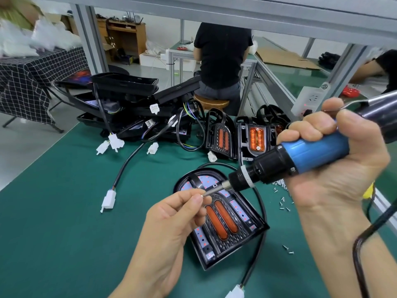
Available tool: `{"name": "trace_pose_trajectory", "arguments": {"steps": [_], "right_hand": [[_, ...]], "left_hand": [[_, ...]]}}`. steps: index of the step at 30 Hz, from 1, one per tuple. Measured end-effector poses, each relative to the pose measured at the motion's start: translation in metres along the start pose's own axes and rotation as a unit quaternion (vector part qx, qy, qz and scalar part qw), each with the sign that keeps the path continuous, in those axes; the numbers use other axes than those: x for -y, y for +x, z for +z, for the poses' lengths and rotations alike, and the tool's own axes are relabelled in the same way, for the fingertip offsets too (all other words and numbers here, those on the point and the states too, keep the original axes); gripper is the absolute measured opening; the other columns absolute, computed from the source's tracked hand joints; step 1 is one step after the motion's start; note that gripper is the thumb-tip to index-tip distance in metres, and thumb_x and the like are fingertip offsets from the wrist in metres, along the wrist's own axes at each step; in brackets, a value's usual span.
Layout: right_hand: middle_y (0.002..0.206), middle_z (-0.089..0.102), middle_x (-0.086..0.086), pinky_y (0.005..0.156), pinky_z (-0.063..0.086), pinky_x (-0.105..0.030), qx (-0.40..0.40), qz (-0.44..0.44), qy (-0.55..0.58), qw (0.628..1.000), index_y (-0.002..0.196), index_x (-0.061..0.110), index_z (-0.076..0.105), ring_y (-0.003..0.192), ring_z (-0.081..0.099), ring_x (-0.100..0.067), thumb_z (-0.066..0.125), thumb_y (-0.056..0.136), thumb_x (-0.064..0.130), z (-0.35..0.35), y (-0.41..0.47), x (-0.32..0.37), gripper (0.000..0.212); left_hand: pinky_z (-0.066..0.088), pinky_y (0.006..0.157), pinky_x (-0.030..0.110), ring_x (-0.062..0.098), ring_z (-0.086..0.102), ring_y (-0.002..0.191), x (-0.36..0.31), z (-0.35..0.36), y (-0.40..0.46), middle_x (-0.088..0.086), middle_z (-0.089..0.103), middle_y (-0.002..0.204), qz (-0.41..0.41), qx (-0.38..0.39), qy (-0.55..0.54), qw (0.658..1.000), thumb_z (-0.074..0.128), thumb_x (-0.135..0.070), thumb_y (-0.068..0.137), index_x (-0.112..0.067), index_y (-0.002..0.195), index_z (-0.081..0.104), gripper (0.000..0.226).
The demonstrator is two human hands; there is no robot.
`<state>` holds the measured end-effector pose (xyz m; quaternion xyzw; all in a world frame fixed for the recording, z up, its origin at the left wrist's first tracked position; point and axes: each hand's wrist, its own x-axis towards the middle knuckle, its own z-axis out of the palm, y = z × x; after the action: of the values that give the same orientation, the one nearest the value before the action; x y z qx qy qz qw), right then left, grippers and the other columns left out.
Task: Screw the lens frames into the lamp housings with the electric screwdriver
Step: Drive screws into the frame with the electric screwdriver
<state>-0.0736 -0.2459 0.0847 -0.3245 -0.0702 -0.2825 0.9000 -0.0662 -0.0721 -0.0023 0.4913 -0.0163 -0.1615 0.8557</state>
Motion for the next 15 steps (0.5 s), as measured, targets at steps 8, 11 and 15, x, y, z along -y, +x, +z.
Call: {"name": "trace_pose_trajectory", "arguments": {"steps": [8, 11, 15], "right_hand": [[0.054, 0.048, 0.008, 0.055, 0.045, -0.022, 0.052, 0.024, -0.04, 0.998, 0.078, 0.018, 0.056, 0.048, 0.045, -0.007, 0.044, 0.075, 0.012, 0.005, 0.001, -0.022, 0.014], [0.052, 0.048, 0.005, 0.055, 0.043, -0.023, 0.065, 0.036, -0.089, 0.993, 0.079, 0.016, 0.054, 0.048, 0.044, -0.009, 0.047, 0.072, 0.007, 0.008, 0.007, -0.039, 0.014], [0.052, 0.047, 0.001, 0.055, 0.042, -0.026, 0.074, 0.035, -0.166, 0.983, 0.078, 0.013, 0.054, 0.046, 0.045, -0.013, 0.051, 0.068, 0.0, 0.006, 0.013, -0.062, 0.017]], "left_hand": [[0.051, 0.058, 0.023, 0.008, 0.056, 0.06, 0.001, -0.021, 0.004, 0.006, 0.069, 0.074, 0.027, -0.066, 0.048, 0.996, 0.066, -0.018, 0.07, -0.008, 0.073, 0.073, 0.013], [0.048, 0.063, 0.026, 0.005, 0.056, 0.061, 0.004, -0.041, 0.008, -0.002, 0.07, 0.071, 0.065, -0.162, 0.108, 0.979, 0.061, -0.006, 0.085, -0.01, 0.08, 0.069, 0.011], [0.052, 0.056, 0.02, 0.002, 0.059, 0.059, 0.016, -0.052, 0.01, -0.004, 0.07, 0.067, 0.054, -0.209, 0.157, 0.964, 0.058, -0.003, 0.09, -0.007, 0.081, 0.068, 0.014]]}}
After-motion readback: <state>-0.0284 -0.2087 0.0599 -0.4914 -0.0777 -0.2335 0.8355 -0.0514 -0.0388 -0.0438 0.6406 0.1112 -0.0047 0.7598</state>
